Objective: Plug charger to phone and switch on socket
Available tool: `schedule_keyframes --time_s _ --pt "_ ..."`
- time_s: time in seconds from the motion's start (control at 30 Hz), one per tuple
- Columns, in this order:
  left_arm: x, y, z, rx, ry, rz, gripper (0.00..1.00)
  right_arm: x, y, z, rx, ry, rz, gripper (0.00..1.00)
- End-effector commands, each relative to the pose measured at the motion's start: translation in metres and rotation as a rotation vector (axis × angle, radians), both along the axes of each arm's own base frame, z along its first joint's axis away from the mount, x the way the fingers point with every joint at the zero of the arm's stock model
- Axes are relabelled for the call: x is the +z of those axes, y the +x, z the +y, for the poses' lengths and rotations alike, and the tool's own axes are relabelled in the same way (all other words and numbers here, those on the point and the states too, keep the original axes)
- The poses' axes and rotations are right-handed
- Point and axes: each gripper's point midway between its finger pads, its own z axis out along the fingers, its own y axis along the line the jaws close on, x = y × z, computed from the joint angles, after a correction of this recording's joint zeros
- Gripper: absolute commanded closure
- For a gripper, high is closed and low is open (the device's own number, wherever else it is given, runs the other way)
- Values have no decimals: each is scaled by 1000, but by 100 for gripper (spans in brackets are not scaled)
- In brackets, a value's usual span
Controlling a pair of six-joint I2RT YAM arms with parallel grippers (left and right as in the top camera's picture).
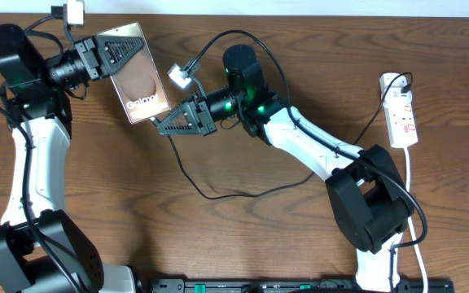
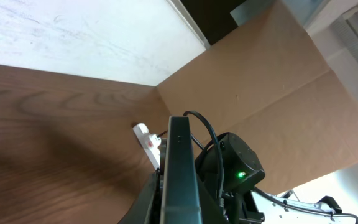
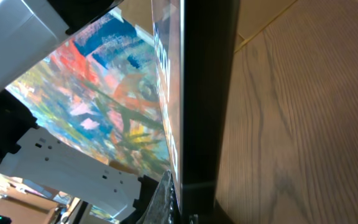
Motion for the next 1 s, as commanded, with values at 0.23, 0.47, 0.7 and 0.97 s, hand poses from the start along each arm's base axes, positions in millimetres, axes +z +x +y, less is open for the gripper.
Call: schedule_keyframes --time_s 0.23,0.47,0.7,0.97 --pt "2 -13 -11 -89 -10 8 92 8 27 18 -190 -12 -39 99" --pt "2 -13 -11 -89 -9 5 93 14 36 20 -247 -2 -17 99" --pt "2 -13 -11 -89 -9 5 93 21 39 22 -268 21 -31 99" --pt "2 -13 -10 -90 -9 5 92 21 39 22 -268 21 -31 99"
